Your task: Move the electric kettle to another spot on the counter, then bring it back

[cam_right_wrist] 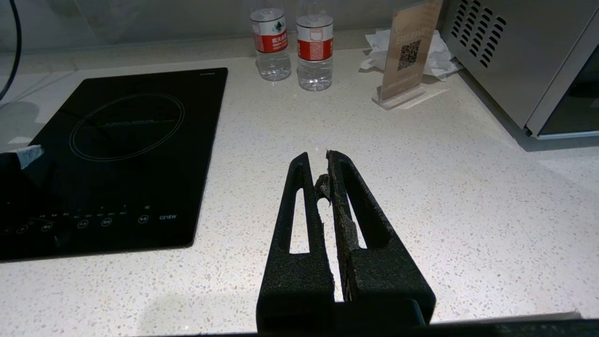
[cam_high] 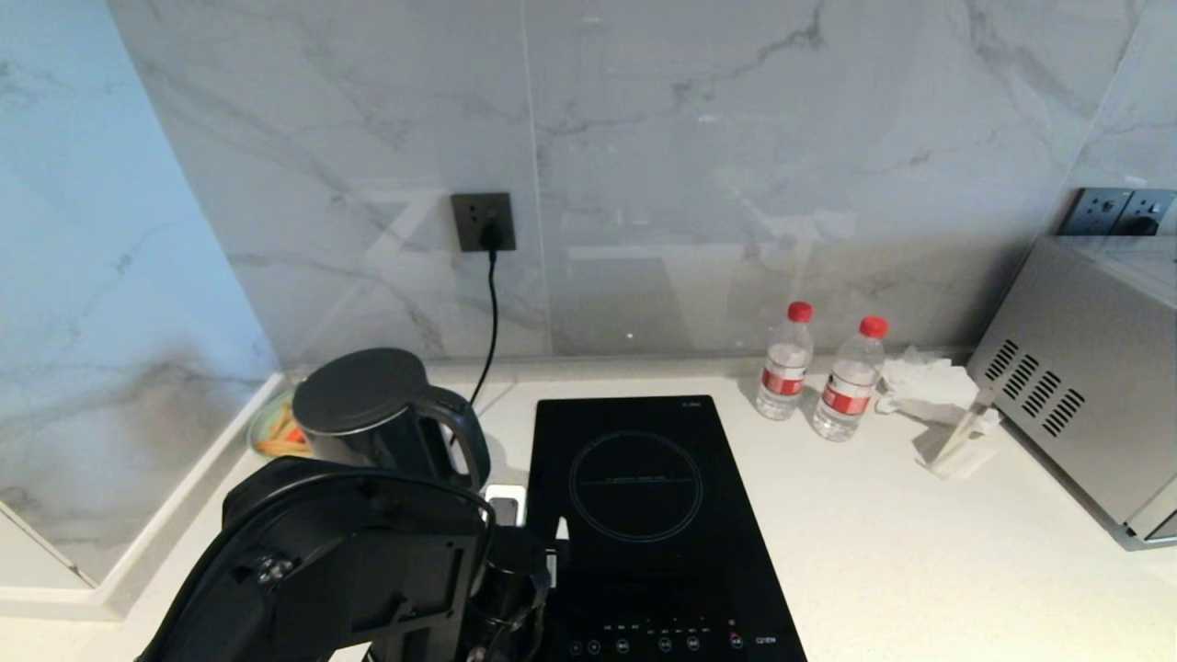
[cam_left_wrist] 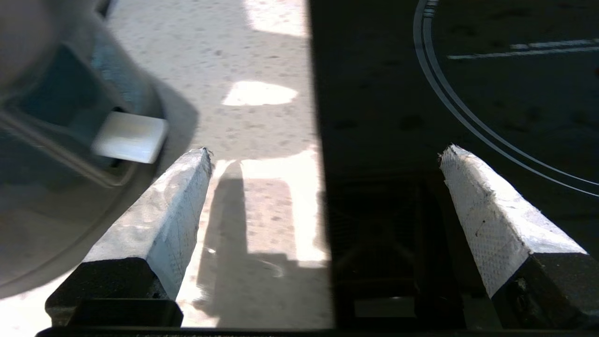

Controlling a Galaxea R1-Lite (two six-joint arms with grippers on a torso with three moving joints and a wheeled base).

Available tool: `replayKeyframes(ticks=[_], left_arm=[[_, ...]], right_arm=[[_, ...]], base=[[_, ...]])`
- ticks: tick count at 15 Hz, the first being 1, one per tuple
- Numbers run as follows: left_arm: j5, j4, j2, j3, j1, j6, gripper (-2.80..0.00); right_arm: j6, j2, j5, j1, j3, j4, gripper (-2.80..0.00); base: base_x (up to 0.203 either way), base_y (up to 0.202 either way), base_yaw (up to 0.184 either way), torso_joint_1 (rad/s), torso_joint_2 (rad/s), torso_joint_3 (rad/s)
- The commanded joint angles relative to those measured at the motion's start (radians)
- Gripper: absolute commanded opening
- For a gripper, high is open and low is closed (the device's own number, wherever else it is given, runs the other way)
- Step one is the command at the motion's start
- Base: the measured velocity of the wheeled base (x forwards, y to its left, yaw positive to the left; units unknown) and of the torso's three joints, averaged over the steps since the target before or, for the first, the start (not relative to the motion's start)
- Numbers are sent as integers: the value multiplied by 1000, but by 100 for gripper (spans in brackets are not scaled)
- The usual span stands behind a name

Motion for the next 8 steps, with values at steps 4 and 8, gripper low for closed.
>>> replayKeyframes(ticks=[4,8], left_arm=[[4,-9,2,-11,13,-1,0],[4,-9,3,-11,14,0,0]], right_arm=[[0,0,0,0,-1,0,-280],[0,0,0,0,-1,0,-280]], base=[[0,0,0,0,0,0],[0,0,0,0,0,0]])
